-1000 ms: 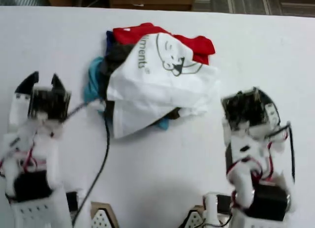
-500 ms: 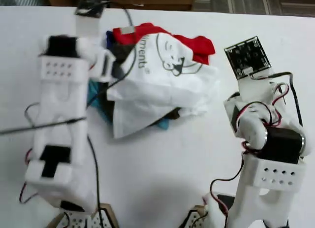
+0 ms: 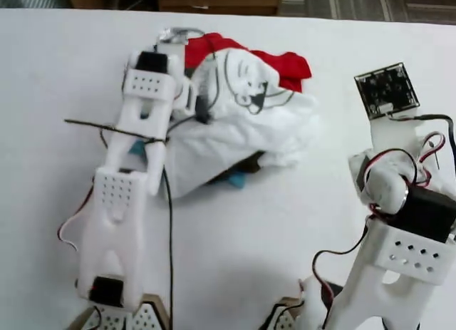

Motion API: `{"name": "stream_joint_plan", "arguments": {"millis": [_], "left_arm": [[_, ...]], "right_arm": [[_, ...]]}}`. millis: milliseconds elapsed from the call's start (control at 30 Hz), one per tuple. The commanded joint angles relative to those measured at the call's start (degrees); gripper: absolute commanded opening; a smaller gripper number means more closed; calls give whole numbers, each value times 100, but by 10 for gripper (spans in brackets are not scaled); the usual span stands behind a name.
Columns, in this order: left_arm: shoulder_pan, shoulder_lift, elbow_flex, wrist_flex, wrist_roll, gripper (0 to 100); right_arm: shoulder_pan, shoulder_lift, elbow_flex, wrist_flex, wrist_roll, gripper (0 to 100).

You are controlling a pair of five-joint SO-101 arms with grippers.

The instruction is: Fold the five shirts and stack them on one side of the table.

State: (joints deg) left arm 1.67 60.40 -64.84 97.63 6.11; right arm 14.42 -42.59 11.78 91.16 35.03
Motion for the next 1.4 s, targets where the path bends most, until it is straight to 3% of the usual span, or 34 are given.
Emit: {"name": "stream_joint_plan", "arguments": {"millis": [0,100,133,167,400,667,867,1033,1167,1233,1367], "left_arm": [[-343,484,-171,378,-826,260],[-668,431,-145,466,-1618,39],[-835,378,-145,466,-1618,8],[-1020,325,-145,466,-1538,47],[-2963,-1046,-198,475,-1530,26],[-5073,-3288,-163,281,-2567,26],[-6163,-3701,-198,-167,-2813,26],[-6365,-3402,-145,-413,-2857,57],[-6189,-2989,-145,-422,-3174,261],[-6180,-2822,-198,-431,-2980,308],[-5820,-2760,-198,-396,-2180,308]], "right_arm": [[40,40,-220,75,26,254],[31,40,-211,48,-9,254],[31,40,-211,48,-18,254],[31,40,-211,40,-18,254],[31,92,-185,-4,-26,220],[-312,75,-88,4,-35,88],[-769,92,316,-136,-440,118],[-787,92,484,-400,-1116,259],[-787,66,466,-400,-1143,331],[-787,57,466,-391,-1143,330],[-787,66,484,-374,-1143,330]]}}
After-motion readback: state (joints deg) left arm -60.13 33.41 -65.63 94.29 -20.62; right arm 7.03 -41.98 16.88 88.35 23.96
